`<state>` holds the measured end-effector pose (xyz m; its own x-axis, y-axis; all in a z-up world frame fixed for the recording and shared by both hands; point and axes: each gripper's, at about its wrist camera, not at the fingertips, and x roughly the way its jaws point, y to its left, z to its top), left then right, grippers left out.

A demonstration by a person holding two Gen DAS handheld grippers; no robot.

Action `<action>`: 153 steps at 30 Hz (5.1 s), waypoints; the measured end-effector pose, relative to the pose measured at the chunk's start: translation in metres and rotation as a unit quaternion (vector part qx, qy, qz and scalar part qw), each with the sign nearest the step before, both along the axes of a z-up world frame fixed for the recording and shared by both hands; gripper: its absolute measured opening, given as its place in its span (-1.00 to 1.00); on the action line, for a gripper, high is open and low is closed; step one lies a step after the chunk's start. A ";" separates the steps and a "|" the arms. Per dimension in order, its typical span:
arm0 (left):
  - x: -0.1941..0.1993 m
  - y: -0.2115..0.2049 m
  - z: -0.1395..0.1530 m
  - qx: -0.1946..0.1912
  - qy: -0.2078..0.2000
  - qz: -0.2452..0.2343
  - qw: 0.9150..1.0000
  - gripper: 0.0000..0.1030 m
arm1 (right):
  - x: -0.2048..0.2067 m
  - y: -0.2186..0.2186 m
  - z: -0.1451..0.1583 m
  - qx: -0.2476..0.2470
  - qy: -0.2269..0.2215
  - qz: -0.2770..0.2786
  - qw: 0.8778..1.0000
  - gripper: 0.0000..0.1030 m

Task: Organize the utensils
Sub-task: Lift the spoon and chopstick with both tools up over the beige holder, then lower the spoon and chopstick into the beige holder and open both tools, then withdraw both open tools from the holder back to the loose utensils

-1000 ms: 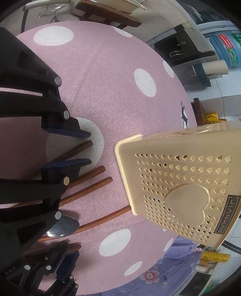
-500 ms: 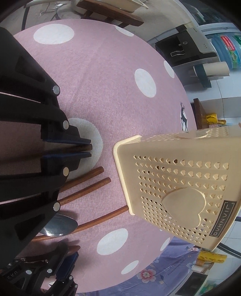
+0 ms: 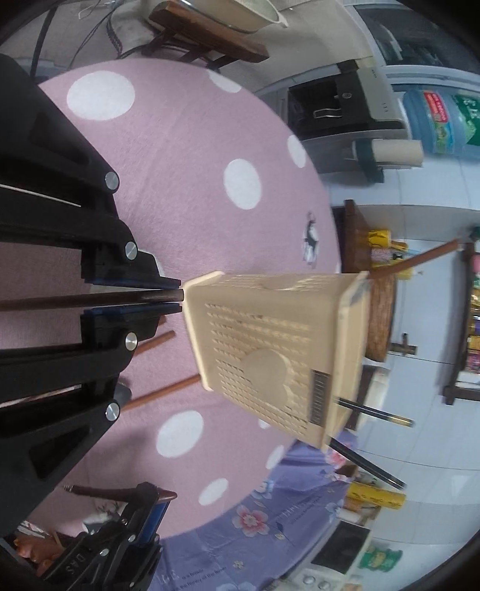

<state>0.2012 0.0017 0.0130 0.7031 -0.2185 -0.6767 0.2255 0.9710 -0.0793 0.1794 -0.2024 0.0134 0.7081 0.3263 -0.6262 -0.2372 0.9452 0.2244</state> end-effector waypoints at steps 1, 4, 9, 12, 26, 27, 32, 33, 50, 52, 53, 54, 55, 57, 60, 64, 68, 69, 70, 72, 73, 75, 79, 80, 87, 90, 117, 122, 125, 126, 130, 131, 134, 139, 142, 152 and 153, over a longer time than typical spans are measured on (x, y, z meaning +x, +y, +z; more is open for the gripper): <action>-0.004 0.002 0.008 -0.005 -0.011 0.000 1.000 -0.84 | -0.002 -0.002 0.006 0.002 -0.007 -0.001 1.000 -0.69; -0.015 0.006 0.028 -0.018 -0.040 0.001 0.999 -0.84 | -0.007 -0.009 0.019 0.007 -0.025 -0.005 1.000 -0.69; -0.029 0.014 0.056 -0.035 -0.083 0.006 0.996 -0.84 | -0.014 -0.018 0.037 0.015 -0.047 -0.014 0.999 -0.69; -0.034 0.017 0.069 -0.041 -0.101 0.008 0.994 -0.84 | -0.020 -0.021 0.044 0.018 -0.060 -0.018 0.998 -0.69; -0.043 0.022 0.089 -0.053 -0.130 0.005 0.990 -0.84 | -0.019 -0.020 0.060 0.006 -0.081 -0.018 0.997 -0.69; -0.044 0.022 0.089 -0.053 -0.131 0.005 0.990 -0.84 | -0.019 -0.019 0.061 0.005 -0.082 -0.018 0.996 -0.69; -0.045 0.025 0.090 -0.058 -0.133 0.003 0.989 -0.84 | -0.020 -0.016 0.064 0.001 -0.086 -0.017 0.996 -0.69; -0.045 0.025 0.091 -0.059 -0.134 0.002 0.989 -0.84 | -0.020 -0.016 0.065 0.000 -0.087 -0.016 0.996 -0.69; -0.043 0.022 0.116 -0.060 -0.154 -0.026 0.986 -0.84 | -0.006 -0.013 0.095 0.020 -0.088 0.022 0.996 -0.69; -0.042 0.020 0.123 -0.059 -0.157 -0.034 0.985 -0.84 | -0.003 -0.012 0.103 0.026 -0.089 0.031 0.995 -0.69; -0.042 0.020 0.126 -0.060 -0.159 -0.038 0.985 -0.84 | -0.001 -0.012 0.108 0.028 -0.090 0.034 0.995 -0.69; -0.041 0.020 0.132 -0.062 -0.162 -0.043 0.984 -0.84 | 0.000 -0.011 0.112 0.028 -0.092 0.036 0.995 -0.69; -0.040 0.020 0.138 -0.065 -0.165 -0.047 0.983 -0.84 | 0.002 -0.010 0.118 0.028 -0.096 0.039 0.994 -0.69; -0.037 0.018 0.150 -0.069 -0.171 -0.055 0.981 -0.84 | 0.005 -0.008 0.132 0.027 -0.107 0.043 0.993 -0.69; -0.033 0.014 0.172 -0.074 -0.184 -0.064 0.978 -0.84 | 0.014 -0.003 0.155 0.026 -0.121 0.048 0.991 -0.69; -0.024 0.006 0.206 -0.079 -0.206 -0.072 0.973 -0.84 | 0.033 0.004 0.186 0.024 -0.139 0.042 0.989 -0.69; -0.009 -0.004 0.239 -0.082 -0.224 -0.067 0.969 -0.84 | 0.054 0.010 0.215 0.018 -0.158 0.025 0.987 -0.69; -0.006 -0.006 0.244 -0.083 -0.227 -0.064 0.968 -0.84 | 0.060 0.012 0.220 0.016 -0.161 0.018 0.987 -0.69; -0.001 -0.008 0.249 -0.082 -0.230 -0.060 0.968 -0.84 | 0.065 0.013 0.223 0.015 -0.163 0.013 0.986 -0.69; 0.007 -0.013 0.253 -0.077 -0.233 -0.051 0.968 -0.84 | 0.077 0.016 0.226 0.009 -0.169 0.001 0.986 -0.69; 0.012 -0.016 0.252 -0.072 -0.232 -0.047 0.969 -0.84 | 0.084 0.017 0.226 0.005 -0.170 -0.007 0.985 -0.69; 0.021 -0.020 0.248 -0.066 -0.226 -0.042 0.971 -0.84 | 0.096 0.019 0.221 0.002 -0.167 -0.018 0.986 -0.69; 0.035 -0.022 0.226 -0.058 -0.205 -0.031 0.977 -0.84 | 0.114 0.020 0.200 0.004 -0.154 -0.031 0.988 -0.69; 0.038 -0.021 0.222 -0.057 -0.201 -0.028 0.978 -0.84 | 0.117 0.021 0.194 0.003 -0.150 -0.032 0.988 -0.69; 0.057 -0.020 0.172 -0.053 -0.156 -0.016 0.986 -0.84 | 0.126 0.031 0.146 -0.009 -0.126 -0.029 0.992 -0.69; 0.063 -0.017 0.151 -0.054 -0.134 -0.013 0.989 -0.84 | 0.124 0.034 0.132 -0.019 -0.125 -0.028 0.992 -0.69; 0.026 0.001 0.115 -0.063 -0.145 0.006 0.987 0.07 | 0.084 0.040 0.090 -0.051 -0.159 -0.013 0.986 -0.26; 0.002 0.011 0.105 -0.069 -0.144 0.004 0.987 0.57 | 0.054 0.040 0.086 -0.066 -0.177 -0.002 0.982 0.14; -0.008 0.016 0.095 -0.069 -0.136 0.009 0.988 0.71 | 0.038 0.037 0.081 -0.075 -0.181 0.001 0.981 0.22; -0.012 0.018 0.090 -0.068 -0.132 0.010 0.989 0.74 | 0.034 0.035 0.080 -0.073 -0.177 0.002 0.981 0.24; -0.021 0.018 0.069 -0.063 -0.109 0.006 0.992 0.80 | 0.019 0.025 0.067 -0.054 -0.147 0.002 0.988 0.29; -0.022 0.018 0.064 -0.061 -0.103 0.007 0.993 0.81 | 0.017 0.023 0.063 -0.052 -0.139 0.001 0.989 0.29; -0.027 0.018 0.043 -0.058 -0.077 0.010 0.995 0.81 | 0.011 0.019 0.049 -0.052 -0.118 -0.004 0.992 0.29; -0.034 0.019 0.016 -0.050 -0.048 0.016 0.997 0.82 | 0.006 0.009 0.023 -0.041 -0.074 -0.018 0.996 0.29; -0.036 0.021 0.001 -0.048 -0.030 0.021 0.998 0.82 | 0.002 0.004 0.007 -0.040 -0.053 -0.028 0.997 0.29; -0.045 0.024 -0.034 -0.026 0.009 0.030 0.999 0.82 | -0.008 -0.005 -0.029 -0.032 -0.007 -0.041 0.999 0.29; -0.046 0.024 -0.037 -0.024 0.012 0.031 0.999 0.82 | -0.008 -0.006 -0.031 -0.033 -0.005 -0.041 0.999 0.29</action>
<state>0.1550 0.0256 -0.0242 0.6996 -0.2086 -0.6834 0.1634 0.9778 -0.1311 0.1710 -0.2085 -0.0174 0.7366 0.2262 -0.6374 -0.1609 0.9740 0.1597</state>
